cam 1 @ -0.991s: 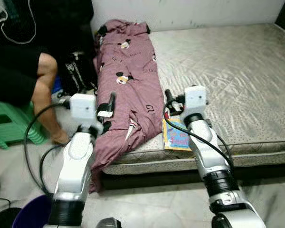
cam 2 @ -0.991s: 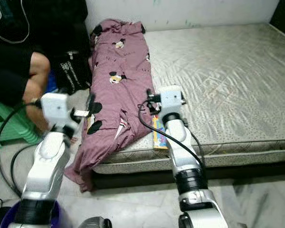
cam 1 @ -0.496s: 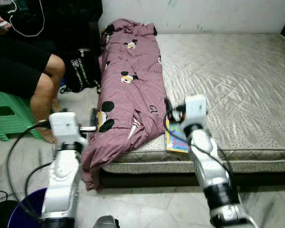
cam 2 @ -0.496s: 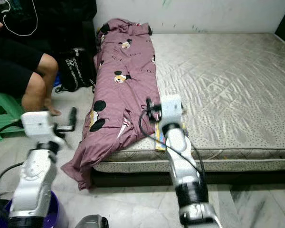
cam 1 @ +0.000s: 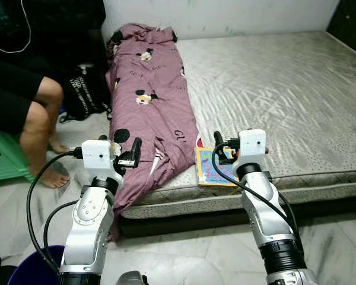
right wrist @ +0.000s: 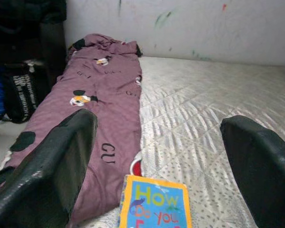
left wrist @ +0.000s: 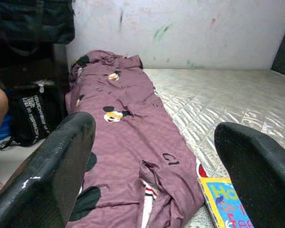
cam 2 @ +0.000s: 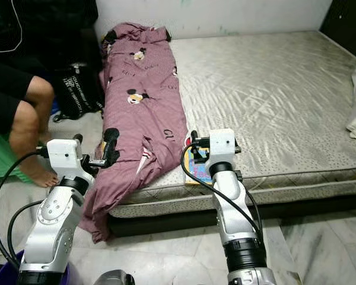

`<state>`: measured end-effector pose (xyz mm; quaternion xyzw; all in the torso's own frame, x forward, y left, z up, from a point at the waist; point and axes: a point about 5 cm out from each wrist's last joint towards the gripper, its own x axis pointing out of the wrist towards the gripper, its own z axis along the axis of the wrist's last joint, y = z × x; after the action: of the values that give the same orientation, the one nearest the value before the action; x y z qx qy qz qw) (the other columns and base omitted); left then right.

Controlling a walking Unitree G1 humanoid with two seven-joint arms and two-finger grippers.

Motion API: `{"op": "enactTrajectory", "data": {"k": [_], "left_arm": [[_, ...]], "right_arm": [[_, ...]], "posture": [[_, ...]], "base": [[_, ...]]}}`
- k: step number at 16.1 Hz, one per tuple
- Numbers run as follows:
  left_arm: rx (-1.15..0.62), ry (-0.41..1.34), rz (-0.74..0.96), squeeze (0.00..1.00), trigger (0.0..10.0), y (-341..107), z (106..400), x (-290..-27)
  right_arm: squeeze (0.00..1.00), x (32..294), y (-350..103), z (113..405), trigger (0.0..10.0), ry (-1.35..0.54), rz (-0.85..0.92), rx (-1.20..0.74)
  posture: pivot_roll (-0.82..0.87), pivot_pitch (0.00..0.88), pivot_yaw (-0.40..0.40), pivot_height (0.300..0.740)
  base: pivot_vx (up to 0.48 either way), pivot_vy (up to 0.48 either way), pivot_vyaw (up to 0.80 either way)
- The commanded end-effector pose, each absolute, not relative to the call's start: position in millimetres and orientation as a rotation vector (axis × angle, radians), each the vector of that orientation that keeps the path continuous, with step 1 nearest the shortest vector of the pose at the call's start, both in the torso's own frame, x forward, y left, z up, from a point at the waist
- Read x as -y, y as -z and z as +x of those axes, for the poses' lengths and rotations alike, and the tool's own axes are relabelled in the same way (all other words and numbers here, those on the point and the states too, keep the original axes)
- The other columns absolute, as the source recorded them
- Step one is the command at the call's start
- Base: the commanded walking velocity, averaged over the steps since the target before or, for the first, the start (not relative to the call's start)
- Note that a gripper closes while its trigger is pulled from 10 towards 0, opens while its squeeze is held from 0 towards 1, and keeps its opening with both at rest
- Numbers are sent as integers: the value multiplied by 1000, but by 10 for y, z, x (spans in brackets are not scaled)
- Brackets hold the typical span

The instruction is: Clean up the room

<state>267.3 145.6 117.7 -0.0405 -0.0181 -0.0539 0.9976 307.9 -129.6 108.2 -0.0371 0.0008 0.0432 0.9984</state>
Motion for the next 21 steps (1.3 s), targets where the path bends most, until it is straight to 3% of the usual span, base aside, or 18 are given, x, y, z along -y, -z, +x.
{"op": "enactTrajectory", "data": {"k": [1,13,19,21], "left_arm": [[57,115,-79,0,10000,-1249,2680,-1465],[73,126,-73,0,10000,-1304,2755,-1438],[58,104,-46,0,10000,-1287,2777,-1430],[64,122,-49,0,10000,-1293,2788,-1405]], "right_arm": [[0,1234,-1170,3097,10000,-111,-65,22],[0,1159,-1205,3164,10000,-142,-60,10],[0,1145,-1192,3178,10000,-158,-66,0],[0,1125,-1203,3182,10000,-168,-88,13]], "posture": [[-13,25,22,740],[-7,7,18,740],[-1,0,15,740],[-1,0,11,740]], "base": [[262,0,0],[275,0,0],[0,0,0],[0,0,800]]}}
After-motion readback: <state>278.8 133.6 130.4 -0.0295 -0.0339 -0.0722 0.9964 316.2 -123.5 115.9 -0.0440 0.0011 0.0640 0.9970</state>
